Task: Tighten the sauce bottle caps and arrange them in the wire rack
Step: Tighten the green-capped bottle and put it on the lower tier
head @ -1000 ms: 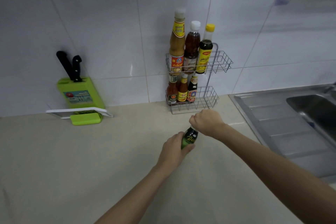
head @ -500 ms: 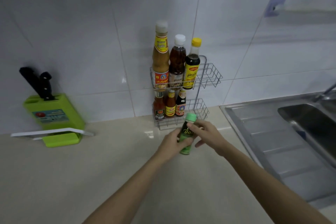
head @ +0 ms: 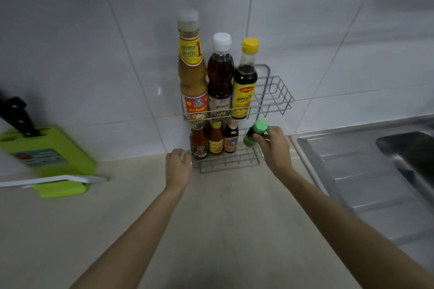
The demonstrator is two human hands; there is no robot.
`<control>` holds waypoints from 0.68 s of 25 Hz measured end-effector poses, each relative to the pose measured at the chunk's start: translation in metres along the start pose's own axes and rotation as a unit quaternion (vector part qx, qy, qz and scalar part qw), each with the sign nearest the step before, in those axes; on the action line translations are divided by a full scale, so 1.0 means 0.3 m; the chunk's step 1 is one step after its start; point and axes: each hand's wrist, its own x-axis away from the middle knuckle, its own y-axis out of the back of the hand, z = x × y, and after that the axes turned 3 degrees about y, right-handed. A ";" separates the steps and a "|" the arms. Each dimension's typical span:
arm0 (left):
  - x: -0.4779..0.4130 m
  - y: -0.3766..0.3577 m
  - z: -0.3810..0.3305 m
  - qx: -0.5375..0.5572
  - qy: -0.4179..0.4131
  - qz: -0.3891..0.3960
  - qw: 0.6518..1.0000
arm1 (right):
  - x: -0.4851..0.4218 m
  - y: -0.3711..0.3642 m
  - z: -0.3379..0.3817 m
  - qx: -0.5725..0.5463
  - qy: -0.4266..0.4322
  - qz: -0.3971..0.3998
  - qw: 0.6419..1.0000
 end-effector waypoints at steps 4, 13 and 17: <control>-0.002 -0.021 -0.020 0.089 0.083 0.154 0.981 | -0.080 -0.089 -0.015 0.018 -0.023 0.033 0.999; 0.009 -0.018 -0.044 0.227 0.128 0.229 0.938 | -0.165 -0.200 -0.122 0.051 -0.070 0.105 0.991; 0.014 -0.026 -0.043 0.231 0.135 0.228 0.936 | -0.186 -0.214 -0.149 0.049 -0.066 0.124 0.989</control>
